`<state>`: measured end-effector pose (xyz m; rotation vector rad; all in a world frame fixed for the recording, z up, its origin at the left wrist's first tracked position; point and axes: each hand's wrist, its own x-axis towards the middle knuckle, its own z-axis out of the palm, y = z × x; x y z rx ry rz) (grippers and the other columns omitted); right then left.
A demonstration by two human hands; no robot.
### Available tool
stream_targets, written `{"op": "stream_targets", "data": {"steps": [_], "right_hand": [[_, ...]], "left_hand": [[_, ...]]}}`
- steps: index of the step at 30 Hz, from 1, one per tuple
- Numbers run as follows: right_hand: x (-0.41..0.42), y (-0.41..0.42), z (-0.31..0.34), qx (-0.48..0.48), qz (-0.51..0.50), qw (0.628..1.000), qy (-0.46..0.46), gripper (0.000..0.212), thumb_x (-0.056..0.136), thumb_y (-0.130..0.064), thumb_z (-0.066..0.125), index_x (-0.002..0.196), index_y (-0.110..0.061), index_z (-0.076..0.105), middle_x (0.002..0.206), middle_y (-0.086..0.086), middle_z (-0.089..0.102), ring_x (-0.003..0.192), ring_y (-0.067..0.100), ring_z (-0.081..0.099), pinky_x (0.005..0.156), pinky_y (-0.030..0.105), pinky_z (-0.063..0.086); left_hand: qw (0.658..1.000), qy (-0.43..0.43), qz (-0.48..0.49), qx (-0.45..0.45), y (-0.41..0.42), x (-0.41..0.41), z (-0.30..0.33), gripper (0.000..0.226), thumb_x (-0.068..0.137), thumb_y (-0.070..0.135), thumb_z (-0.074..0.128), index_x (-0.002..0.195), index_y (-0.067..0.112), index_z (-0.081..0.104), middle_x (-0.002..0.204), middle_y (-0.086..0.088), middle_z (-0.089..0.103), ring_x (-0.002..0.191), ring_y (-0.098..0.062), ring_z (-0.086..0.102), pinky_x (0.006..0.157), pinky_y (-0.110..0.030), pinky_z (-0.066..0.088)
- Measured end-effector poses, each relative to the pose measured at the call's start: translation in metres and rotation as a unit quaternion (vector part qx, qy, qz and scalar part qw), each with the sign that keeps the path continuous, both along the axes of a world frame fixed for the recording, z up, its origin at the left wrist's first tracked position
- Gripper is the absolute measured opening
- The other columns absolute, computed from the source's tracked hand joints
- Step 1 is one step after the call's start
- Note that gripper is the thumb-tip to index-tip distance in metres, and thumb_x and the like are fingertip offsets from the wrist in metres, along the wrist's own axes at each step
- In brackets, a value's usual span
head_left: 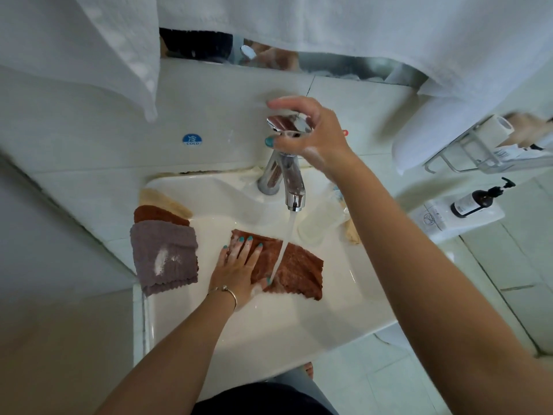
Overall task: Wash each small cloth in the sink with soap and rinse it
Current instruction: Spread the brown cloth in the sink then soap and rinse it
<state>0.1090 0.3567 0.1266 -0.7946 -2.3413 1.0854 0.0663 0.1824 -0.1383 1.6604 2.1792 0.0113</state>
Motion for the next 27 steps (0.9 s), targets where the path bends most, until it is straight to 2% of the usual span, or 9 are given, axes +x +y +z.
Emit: {"op": "stream_targets", "data": {"steps": [2, 6, 12, 16, 19, 21, 23, 25, 27], "right_hand": [[0.020, -0.013, -0.013, 0.069, -0.046, 0.996, 0.011, 0.054, 0.074, -0.019, 0.083, 0.121, -0.033, 0.060, 0.122, -0.016, 0.052, 0.117, 0.004, 0.047, 0.107, 0.025, 0.036], [0.056, -0.041, -0.040, 0.000, -0.103, 0.992, 0.067, 0.058, 0.075, -0.018, 0.082, 0.120, -0.043, 0.055, 0.130, -0.013, 0.051, 0.126, 0.004, 0.043, 0.107, 0.027, 0.035], [0.110, -0.074, -0.092, -0.131, -0.139, 0.978, 0.087, 0.045, 0.078, -0.011, 0.080, 0.112, -0.034, 0.063, 0.115, -0.009, 0.063, 0.106, 0.004, 0.059, 0.089, 0.021, 0.051], [0.137, -0.076, -0.160, -0.137, -0.114, 0.975, -0.130, 0.018, 0.082, -0.008, 0.075, 0.098, -0.017, 0.072, 0.088, -0.005, 0.068, 0.078, 0.005, 0.062, 0.079, 0.028, 0.048], [0.140, -0.073, -0.204, 0.006, -0.011, 0.955, -0.295, 0.047, 0.084, -0.030, 0.073, 0.129, -0.023, 0.061, 0.131, 0.001, 0.059, 0.121, 0.021, 0.052, 0.104, 0.028, 0.036], [0.138, -0.074, -0.223, 0.034, 0.036, 0.927, -0.371, 0.077, 0.085, -0.050, 0.065, 0.151, -0.029, 0.030, 0.158, 0.001, 0.028, 0.144, 0.029, 0.024, 0.117, 0.041, 0.023], [0.134, -0.074, -0.235, 0.043, 0.046, 0.910, -0.410, 0.088, 0.088, -0.058, 0.057, 0.156, -0.028, 0.009, 0.164, 0.000, 0.007, 0.149, 0.030, 0.007, 0.120, 0.049, 0.013], [0.128, -0.070, -0.240, 0.086, 0.043, 0.906, -0.413, 0.086, 0.087, -0.059, 0.057, 0.154, -0.025, 0.015, 0.162, 0.004, 0.014, 0.147, 0.034, 0.014, 0.119, 0.050, 0.013], [0.121, -0.067, -0.240, 0.107, 0.041, 0.916, -0.383, 0.079, 0.081, -0.058, 0.065, 0.145, -0.022, 0.036, 0.147, 0.008, 0.039, 0.132, 0.035, 0.034, 0.112, 0.046, 0.024]], "left_hand": [[1.000, -0.004, 0.012, -0.005, -0.007, 0.003, 0.001, 0.081, 0.094, 0.069, 0.024, 0.153, 0.028, -0.012, 0.161, -0.002, -0.019, 0.146, -0.024, -0.023, 0.118, -0.044, -0.014], [0.999, -0.018, 0.033, -0.026, -0.021, 0.009, 0.005, 0.080, 0.094, 0.068, 0.024, 0.153, 0.028, -0.014, 0.160, 0.000, -0.022, 0.146, -0.022, -0.023, 0.119, -0.044, -0.012], [0.994, -0.010, 0.096, -0.058, -0.038, 0.032, 0.016, 0.079, 0.096, 0.065, 0.025, 0.153, 0.027, -0.015, 0.160, -0.001, -0.022, 0.147, -0.022, -0.021, 0.117, -0.048, -0.012], [0.991, -0.027, 0.129, -0.003, -0.036, 0.043, 0.021, 0.081, 0.094, 0.060, 0.040, 0.155, 0.018, 0.007, 0.163, -0.007, -0.006, 0.149, -0.024, -0.013, 0.116, -0.048, -0.014], [0.982, -0.093, 0.145, 0.075, -0.025, 0.042, 0.018, 0.074, 0.096, 0.052, 0.044, 0.153, 0.015, 0.016, 0.163, -0.007, 0.003, 0.150, -0.022, -0.002, 0.120, -0.041, -0.002], [0.987, -0.065, 0.144, 0.044, -0.025, 0.045, 0.012, 0.078, 0.097, 0.053, 0.041, 0.155, 0.016, 0.004, 0.163, -0.006, -0.005, 0.150, -0.021, -0.005, 0.122, -0.040, -0.001], [0.990, -0.019, 0.139, 0.002, -0.031, 0.044, 0.006, 0.083, 0.097, 0.056, 0.038, 0.154, 0.016, -0.008, 0.162, -0.005, -0.013, 0.150, -0.020, -0.009, 0.122, -0.041, -0.002], [0.989, -0.005, 0.148, -0.018, -0.037, 0.037, 0.004, 0.086, 0.096, 0.058, 0.040, 0.154, 0.016, -0.008, 0.163, -0.004, -0.010, 0.150, -0.020, -0.008, 0.121, -0.042, -0.004], [0.988, 0.009, 0.155, -0.014, -0.043, 0.034, 0.009, 0.090, 0.093, 0.061, 0.045, 0.155, 0.015, -0.001, 0.162, -0.006, 0.001, 0.150, -0.021, -0.002, 0.121, -0.043, -0.005]]}}
